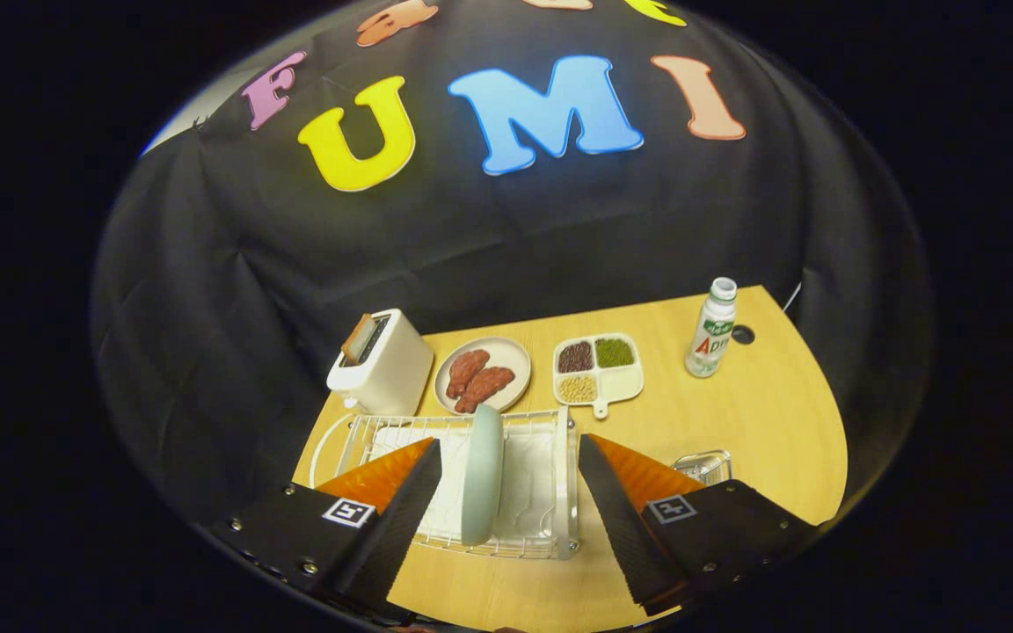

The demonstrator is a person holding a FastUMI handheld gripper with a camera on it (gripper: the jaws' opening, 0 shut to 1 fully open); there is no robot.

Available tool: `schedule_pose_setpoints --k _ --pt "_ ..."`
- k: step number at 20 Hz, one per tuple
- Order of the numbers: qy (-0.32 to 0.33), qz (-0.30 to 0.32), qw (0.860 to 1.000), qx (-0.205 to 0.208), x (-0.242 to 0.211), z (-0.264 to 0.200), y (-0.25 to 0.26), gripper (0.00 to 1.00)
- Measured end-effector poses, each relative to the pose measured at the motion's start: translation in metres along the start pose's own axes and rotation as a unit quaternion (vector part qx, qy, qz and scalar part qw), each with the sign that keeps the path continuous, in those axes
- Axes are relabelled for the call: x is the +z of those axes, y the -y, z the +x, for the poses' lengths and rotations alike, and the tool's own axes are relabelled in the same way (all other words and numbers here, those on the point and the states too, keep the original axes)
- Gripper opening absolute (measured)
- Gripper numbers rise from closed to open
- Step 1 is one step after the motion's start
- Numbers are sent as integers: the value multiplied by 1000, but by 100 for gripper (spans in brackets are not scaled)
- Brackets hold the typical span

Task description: Take the plate from the dish rack, then take the spoon from the basket and place it into the plate.

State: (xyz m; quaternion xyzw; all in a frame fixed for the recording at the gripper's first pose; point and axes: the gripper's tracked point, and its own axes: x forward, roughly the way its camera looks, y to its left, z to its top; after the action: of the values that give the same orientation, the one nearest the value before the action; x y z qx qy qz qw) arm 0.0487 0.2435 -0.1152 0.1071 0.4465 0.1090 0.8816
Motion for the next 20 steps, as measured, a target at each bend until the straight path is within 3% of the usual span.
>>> schedule_pose_setpoints --k 13,15,18,20 --pt "-128 -23 989 -76 -36 58 -14 96" --pt "-140 -24 986 -89 -40 70 -15 89" --pt "-150 -26 982 -114 -46 83 -11 88" --pt "-158 -28 978 -134 -51 89 -9 79"
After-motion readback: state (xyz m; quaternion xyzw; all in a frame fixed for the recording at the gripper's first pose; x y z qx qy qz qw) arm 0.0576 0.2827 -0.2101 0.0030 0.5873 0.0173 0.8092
